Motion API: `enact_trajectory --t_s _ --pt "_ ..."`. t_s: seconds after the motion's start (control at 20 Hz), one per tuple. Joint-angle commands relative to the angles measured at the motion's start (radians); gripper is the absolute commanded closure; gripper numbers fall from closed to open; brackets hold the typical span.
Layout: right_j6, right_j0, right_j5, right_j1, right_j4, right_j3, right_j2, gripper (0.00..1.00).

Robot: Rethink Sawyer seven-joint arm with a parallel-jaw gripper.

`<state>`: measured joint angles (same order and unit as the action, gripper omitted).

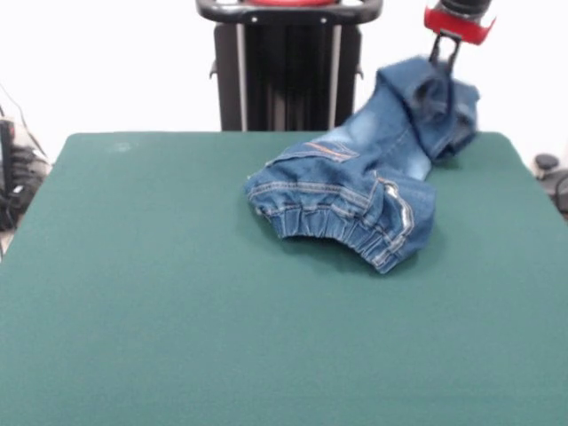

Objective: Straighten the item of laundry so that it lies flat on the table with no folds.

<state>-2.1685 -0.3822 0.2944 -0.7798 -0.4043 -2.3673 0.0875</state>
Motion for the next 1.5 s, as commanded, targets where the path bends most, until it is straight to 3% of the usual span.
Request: enact_trajectory --t_s 0.05,0.1,0.2,0.35,0.65,1.05,1.3,1.5 --pt "-0.211 0.016 -0.009 0.031 -0.076 -0.052 -0.14 0.0" --pt "-0.21 0.029 0.002 0.027 -0.087 -0.058 -0.151 0.0" --pt "-0.242 -0.013 0.154 -0.009 -0.053 0.008 -0.052 0.0" --pt "-0.233 -0.024 0.308 0.006 0.03 0.177 0.064 0.0" --pt "-0.314 -0.155 0.233 0.168 0.056 0.398 0.282 0.0" --pt "-0.305 -0.15 0.176 0.315 0.009 0.562 0.356 0.0" --pt "-0.229 -0.064 0.163 0.357 0.005 0.634 0.318 0.0" --pt "-0.186 -0.018 0.233 0.378 0.031 0.722 0.328 0.0"
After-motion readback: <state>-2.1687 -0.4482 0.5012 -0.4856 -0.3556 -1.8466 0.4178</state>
